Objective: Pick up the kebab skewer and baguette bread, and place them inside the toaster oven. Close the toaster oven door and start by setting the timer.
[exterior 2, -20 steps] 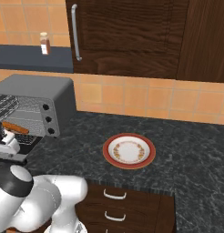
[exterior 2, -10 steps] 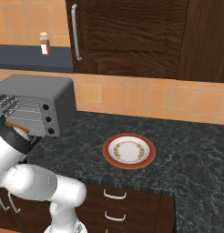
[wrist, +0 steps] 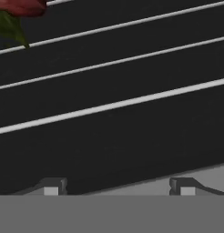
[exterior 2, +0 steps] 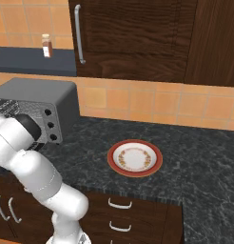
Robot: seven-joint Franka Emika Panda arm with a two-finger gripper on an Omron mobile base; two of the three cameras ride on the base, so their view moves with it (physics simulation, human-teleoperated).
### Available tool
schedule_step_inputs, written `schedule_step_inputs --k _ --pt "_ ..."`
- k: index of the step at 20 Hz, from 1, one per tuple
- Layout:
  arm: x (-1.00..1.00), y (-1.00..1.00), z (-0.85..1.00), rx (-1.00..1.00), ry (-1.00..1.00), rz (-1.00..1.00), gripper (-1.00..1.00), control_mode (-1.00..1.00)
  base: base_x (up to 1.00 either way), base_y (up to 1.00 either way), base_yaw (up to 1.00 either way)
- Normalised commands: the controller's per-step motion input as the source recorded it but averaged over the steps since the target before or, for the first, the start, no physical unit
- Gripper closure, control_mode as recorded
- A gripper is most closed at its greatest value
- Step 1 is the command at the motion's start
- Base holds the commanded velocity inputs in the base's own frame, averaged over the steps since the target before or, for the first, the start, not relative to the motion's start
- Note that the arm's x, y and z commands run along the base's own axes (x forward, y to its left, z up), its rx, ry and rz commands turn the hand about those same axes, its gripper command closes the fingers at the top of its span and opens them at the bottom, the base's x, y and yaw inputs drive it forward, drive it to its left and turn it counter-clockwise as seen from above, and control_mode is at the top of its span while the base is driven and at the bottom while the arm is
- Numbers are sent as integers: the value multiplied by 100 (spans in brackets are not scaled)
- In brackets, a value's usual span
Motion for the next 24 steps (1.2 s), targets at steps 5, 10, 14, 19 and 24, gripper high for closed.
schedule_step_inputs --k 5,10,14,19,24 --pt "21 0 -27 0 -4 -20 -100 -100 0 0 0" --pt "32 -11 -23 0 -2 -22 -100 -100 0 0 0" --pt "40 -33 0 0 0 -23 -100 -100 0 0 0" --pt "17 -33 -5 0 0 -21 -100 -100 0 0 0" --pt "23 -22 -2 0 -4 -19 -100 -100 0 0 0"
